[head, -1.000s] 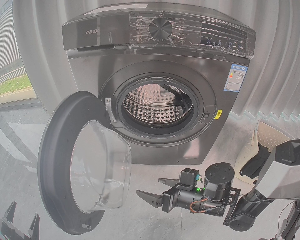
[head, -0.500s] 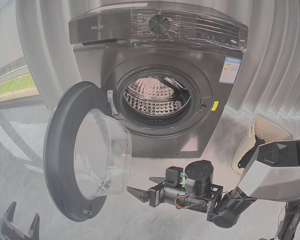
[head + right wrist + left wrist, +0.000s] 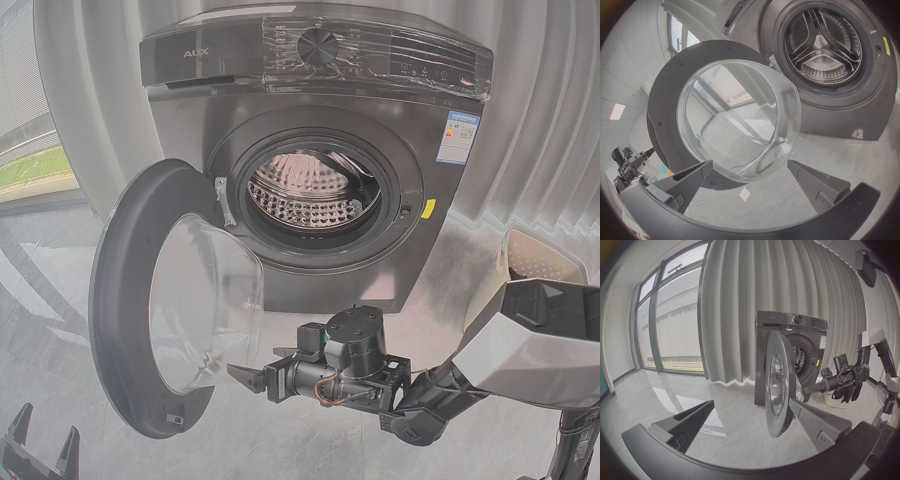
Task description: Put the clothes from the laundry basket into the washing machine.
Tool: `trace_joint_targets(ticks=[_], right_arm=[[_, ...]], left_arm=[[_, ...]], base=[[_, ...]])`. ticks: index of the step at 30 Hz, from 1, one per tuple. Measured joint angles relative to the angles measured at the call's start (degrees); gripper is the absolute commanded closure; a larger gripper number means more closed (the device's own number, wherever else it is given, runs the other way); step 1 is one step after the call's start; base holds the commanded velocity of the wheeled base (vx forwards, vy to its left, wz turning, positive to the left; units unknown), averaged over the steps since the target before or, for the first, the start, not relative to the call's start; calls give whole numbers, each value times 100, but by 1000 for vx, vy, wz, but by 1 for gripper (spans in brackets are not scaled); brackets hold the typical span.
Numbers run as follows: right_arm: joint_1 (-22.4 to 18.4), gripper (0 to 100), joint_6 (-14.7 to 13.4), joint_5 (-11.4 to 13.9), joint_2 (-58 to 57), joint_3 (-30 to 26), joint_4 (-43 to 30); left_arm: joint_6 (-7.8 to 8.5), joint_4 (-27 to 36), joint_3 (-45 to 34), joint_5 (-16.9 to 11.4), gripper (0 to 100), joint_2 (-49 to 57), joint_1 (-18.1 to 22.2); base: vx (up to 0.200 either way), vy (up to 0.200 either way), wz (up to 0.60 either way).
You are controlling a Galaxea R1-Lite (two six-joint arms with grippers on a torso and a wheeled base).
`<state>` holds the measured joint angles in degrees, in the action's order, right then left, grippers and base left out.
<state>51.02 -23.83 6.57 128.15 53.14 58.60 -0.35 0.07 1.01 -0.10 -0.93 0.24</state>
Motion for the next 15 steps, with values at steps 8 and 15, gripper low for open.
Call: trace_joint_targets(ticks=[8, 15], right_arm=[[171, 0, -6, -17, 336, 816, -564], [295, 0, -197, -61, 580, 1287, -589]], left_arm=[[4, 2, 0, -1, 0, 0, 0], [-2, -2, 0, 0, 0, 0, 0]], base=[[0, 0, 0], [0, 0, 0]])
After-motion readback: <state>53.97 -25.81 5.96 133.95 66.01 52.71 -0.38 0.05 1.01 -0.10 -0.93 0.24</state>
